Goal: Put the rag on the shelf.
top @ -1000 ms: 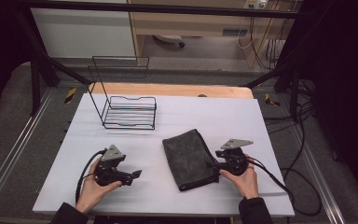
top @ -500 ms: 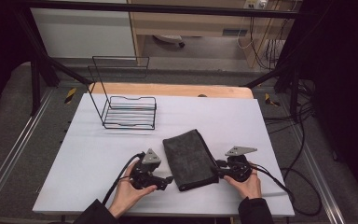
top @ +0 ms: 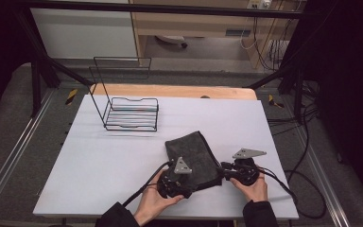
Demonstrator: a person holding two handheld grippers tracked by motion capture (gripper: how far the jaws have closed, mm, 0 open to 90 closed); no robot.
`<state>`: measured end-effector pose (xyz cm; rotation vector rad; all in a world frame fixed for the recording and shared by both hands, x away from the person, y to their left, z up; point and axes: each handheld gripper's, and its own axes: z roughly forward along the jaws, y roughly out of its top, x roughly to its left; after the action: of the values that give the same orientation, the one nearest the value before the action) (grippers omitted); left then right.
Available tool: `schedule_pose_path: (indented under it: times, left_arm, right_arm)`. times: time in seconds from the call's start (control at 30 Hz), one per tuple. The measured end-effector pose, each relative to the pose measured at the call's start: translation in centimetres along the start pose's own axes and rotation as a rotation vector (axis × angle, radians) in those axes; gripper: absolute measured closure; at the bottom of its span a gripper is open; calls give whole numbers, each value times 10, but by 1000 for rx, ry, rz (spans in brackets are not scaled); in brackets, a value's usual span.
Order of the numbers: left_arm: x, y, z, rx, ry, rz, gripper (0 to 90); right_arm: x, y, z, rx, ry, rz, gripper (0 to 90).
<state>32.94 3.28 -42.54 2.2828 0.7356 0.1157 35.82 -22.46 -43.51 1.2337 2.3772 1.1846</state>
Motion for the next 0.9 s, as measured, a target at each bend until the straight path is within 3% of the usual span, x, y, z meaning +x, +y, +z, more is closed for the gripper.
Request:
schedule_pose_path:
  times: [0.37,0.57,0.8,0.9]
  left_arm:
    - [-3,-3,13,35,68,54,728]
    - [2,-1,11,47,52,47,813]
    - [8,2,-9,54,33,68,839]
    - [14,1,-23,84,33,101,842]
  right_arm:
    - [-8,-6,-7,-9,-46,28,649]
    - [-8,-6,-8,-23,-47,31,626]
    - [-8,-5,-10,-45,-32,37,606]
    - [-7,-5,-10,-52,-18,43,599]
